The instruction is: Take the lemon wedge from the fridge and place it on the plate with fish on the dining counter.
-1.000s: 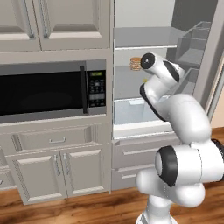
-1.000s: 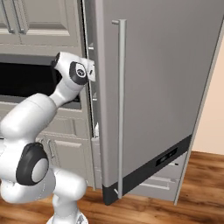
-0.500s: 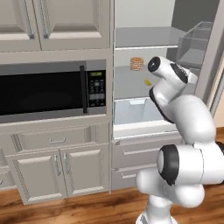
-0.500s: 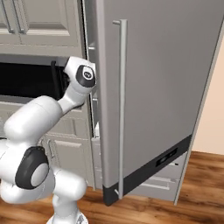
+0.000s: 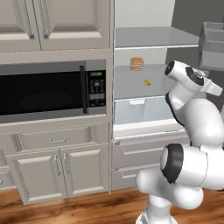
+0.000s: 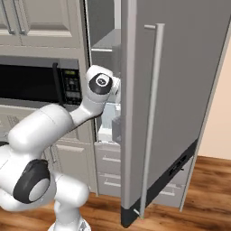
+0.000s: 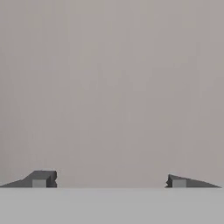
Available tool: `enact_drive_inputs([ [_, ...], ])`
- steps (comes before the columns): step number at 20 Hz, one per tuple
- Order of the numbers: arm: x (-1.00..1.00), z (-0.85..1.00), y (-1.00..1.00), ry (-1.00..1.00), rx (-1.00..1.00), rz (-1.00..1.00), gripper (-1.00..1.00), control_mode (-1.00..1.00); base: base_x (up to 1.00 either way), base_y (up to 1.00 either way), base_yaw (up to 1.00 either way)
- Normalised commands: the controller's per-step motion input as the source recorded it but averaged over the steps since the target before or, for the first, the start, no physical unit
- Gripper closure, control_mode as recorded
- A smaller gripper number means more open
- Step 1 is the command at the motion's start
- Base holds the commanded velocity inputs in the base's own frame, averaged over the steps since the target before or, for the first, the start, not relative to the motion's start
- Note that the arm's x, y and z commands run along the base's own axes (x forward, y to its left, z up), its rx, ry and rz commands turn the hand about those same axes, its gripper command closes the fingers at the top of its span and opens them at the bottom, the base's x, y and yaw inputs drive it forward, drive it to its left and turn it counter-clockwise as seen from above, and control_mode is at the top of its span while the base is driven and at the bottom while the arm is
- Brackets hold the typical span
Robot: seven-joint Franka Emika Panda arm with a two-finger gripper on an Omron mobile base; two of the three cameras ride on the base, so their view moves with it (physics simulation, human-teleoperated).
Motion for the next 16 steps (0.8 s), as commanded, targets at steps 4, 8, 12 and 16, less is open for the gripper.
enact_drive_inputs([
  [4, -0.45, -0.09, -0.97, -0.04, 0.00, -0.30, -1.00, -1.00, 0.00, 0.00, 0.00],
  [8, -0.07, 0.00, 0.10, 0.00, -0.01, 0.03, -1.00, -1.00, 0.00, 0.00, 0.00],
  [12, -0.16, 0.01, 1.00, -0.08, -0.17, 0.21, -1.00, -1.00, 0.00, 0.00, 0.00],
  [16, 0.00, 0.43, 1.00, 0.03, -0.03, 0.37, -1.00, -1.00, 0.00, 0.00, 0.00],
])
